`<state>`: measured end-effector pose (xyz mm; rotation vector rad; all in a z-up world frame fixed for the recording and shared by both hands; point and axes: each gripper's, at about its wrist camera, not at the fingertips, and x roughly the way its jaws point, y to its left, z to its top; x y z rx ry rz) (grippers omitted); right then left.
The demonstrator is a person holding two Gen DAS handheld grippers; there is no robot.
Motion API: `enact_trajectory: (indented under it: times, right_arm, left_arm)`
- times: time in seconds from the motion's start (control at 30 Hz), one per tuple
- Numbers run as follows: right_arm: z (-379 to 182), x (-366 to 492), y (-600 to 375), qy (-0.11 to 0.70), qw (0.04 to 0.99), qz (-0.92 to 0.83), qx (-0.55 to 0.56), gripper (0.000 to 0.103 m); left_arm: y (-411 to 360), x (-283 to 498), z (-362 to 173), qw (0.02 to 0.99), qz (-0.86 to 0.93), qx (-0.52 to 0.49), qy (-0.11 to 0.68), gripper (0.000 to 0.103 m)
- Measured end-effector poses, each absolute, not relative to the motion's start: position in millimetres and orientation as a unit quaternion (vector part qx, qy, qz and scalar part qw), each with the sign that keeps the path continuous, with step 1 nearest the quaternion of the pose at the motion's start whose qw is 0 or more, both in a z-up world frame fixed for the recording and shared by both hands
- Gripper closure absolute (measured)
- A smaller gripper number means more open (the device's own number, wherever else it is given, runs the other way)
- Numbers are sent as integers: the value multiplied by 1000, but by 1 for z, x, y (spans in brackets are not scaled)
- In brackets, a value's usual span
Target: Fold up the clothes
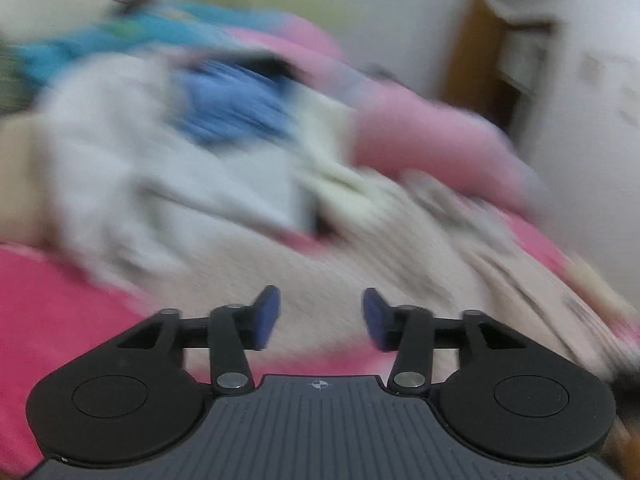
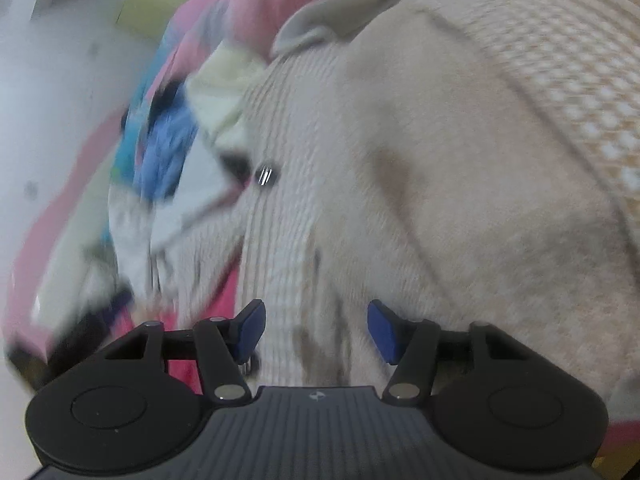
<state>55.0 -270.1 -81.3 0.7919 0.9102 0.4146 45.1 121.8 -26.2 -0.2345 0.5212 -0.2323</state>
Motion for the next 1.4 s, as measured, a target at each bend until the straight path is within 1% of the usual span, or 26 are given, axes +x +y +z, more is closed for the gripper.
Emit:
enact_trajectory:
  times: [0.03,0.1,0.13,0.17,0.23,0.3,0.33,0.37,0.4,0.43,0.47,0.53,0.67,0.77,0.8,0.83,0.93,1.03,1.1,1.13,1.2,1.27,1.3,1.33,1.37,1.4]
  right_arm:
    - [-84,55,-278,413,802,172,395,48]
    - [-92,52,-296,392,793,139,446,49]
    - [-95,51,-303,387,791,129,457,49]
    - [-98,49,-307,385,790,125,460,50]
    - [-102,46,-314,381,790,123,465,51]
    - [-105,42,-319,376,790,131,466,51]
    - [-108,42,-320,373,791,136,465,51]
    - [-111,42,-321,371,791,140,465,51]
    - [-111,41,-322,369,792,145,464,51]
    - [-111,40,-323,368,792,151,463,51]
    - [-113,39,-324,366,793,156,462,51]
    - [-112,38,-324,361,793,166,461,51]
    - [-113,38,-326,355,794,183,458,51]
    - [-114,35,-330,351,796,192,455,51]
    - [-115,35,-331,350,796,194,455,51]
    - [-115,34,-333,349,796,195,454,51]
    - [-115,33,-335,348,794,199,456,51]
    - [-116,34,-336,349,794,205,455,51]
    - [-116,34,-337,349,794,209,452,52]
    - [-117,34,-337,350,794,211,451,52]
    - [-117,34,-338,350,794,215,448,52]
    - [-118,34,-339,351,794,219,446,52]
    - [-118,34,-339,351,794,221,444,52]
    - [-118,34,-340,351,794,223,443,52]
    - [-118,34,-339,353,794,224,441,52]
    - [-117,35,-339,354,794,226,439,52]
  left_arm:
    - [102,40,-30,948,-150,-102,262,46]
    - [65,33,-37,937,-203,-67,275,36]
    - [48,31,-41,932,-224,-47,282,30]
    - [30,28,-46,926,-243,-25,289,28]
    - [-6,21,-60,917,-258,42,301,28]
    - [-33,17,-74,916,-243,109,299,35]
    - [-44,15,-81,914,-234,141,299,44]
    - [-49,14,-85,914,-226,153,300,51]
    - [-53,13,-88,914,-218,163,301,51]
    - [-51,16,-86,917,-212,155,300,56]
    - [-48,16,-84,920,-204,143,304,64]
    - [-43,19,-81,926,-170,126,311,72]
    - [-33,24,-76,928,-138,107,328,72]
    - [-46,31,-80,926,-134,137,326,74]
    - [-51,35,-80,928,-130,142,320,78]
    - [-51,38,-78,932,-124,139,310,92]
    - [-25,43,-46,964,-74,84,242,94]
    - [36,46,-1,984,29,7,174,95]
    - [76,50,11,982,91,-32,163,94]
    - [94,55,9,977,120,-42,172,94]
    - [117,70,-11,962,146,-51,227,92]
    - [132,79,-35,943,144,-80,288,86]
    - [134,75,-40,940,143,-92,298,84]
    - [137,72,-46,935,141,-104,307,80]
    - [140,68,-51,932,140,-114,315,72]
    - [140,63,-50,934,142,-116,307,67]
